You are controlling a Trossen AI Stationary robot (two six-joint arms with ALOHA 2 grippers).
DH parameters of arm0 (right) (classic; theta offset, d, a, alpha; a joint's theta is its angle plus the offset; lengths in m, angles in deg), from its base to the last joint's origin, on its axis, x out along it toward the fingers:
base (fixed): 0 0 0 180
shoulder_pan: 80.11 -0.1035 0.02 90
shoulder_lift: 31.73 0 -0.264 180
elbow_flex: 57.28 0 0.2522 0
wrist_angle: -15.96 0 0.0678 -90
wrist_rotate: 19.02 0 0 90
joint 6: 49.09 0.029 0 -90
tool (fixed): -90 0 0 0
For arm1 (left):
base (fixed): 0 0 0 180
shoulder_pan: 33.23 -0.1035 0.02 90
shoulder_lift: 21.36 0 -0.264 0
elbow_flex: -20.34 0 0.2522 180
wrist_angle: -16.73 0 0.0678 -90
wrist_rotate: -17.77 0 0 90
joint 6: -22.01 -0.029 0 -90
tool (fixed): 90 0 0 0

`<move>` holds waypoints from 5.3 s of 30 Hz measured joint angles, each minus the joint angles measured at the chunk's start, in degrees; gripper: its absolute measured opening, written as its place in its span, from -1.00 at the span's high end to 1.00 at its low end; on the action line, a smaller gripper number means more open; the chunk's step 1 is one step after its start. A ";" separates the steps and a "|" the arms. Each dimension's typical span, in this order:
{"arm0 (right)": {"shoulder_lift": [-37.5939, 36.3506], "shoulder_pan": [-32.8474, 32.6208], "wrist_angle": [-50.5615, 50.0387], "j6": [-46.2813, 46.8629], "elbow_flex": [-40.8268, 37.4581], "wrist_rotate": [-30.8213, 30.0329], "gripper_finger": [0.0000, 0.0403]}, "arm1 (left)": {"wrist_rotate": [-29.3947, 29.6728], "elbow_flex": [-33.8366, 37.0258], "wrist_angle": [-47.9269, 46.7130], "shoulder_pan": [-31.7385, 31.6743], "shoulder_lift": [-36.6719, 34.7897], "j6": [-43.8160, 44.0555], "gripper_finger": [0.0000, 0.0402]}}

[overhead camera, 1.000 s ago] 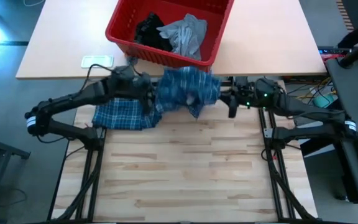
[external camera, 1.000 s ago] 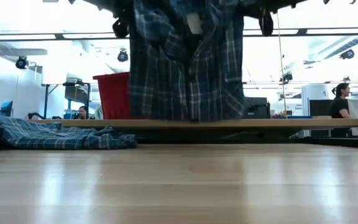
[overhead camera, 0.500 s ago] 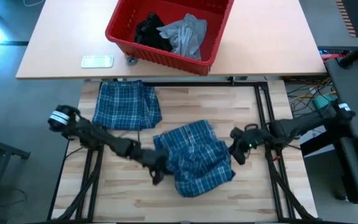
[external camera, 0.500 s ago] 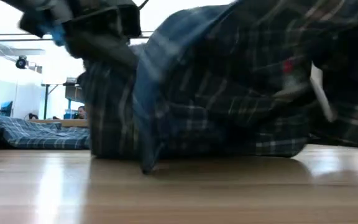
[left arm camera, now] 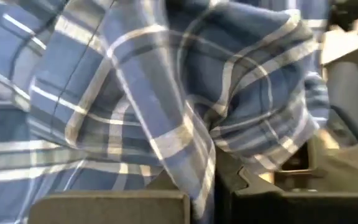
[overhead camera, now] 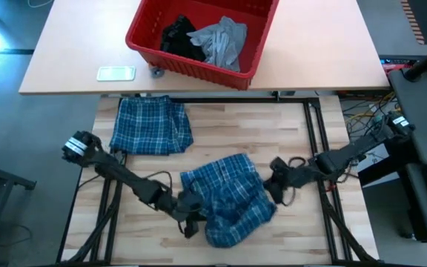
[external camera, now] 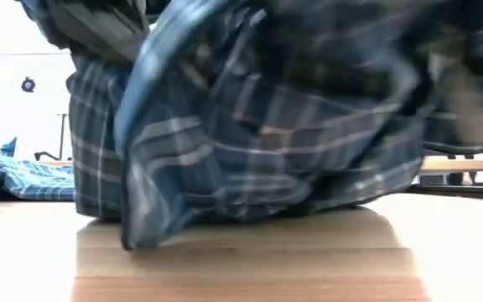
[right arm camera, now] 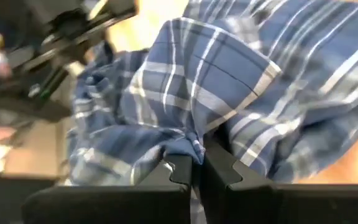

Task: Fold Laundry from Bin
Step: Fold the blue patterned long sleeve shirt

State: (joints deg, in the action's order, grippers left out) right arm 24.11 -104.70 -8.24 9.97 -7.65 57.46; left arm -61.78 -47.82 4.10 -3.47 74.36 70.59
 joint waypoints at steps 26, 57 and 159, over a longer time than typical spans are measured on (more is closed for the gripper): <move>38.54 47.59 -0.75 -18.18 31.40 27.07 0.96 | 20.31 39.43 13.55 -24.41 -37.72 24.45 1.00; 39.01 54.22 -26.03 -43.64 38.41 23.80 -0.28 | 9.63 23.80 -35.26 -48.92 -33.51 27.38 -0.15; 55.09 45.26 -12.75 -55.59 51.91 15.64 -0.12 | 11.27 22.28 -26.08 -34.86 -55.41 22.43 -0.17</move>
State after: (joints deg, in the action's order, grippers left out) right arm 79.20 -59.44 -20.98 -45.61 44.26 73.10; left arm -50.51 -25.54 -21.98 -38.33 18.95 93.02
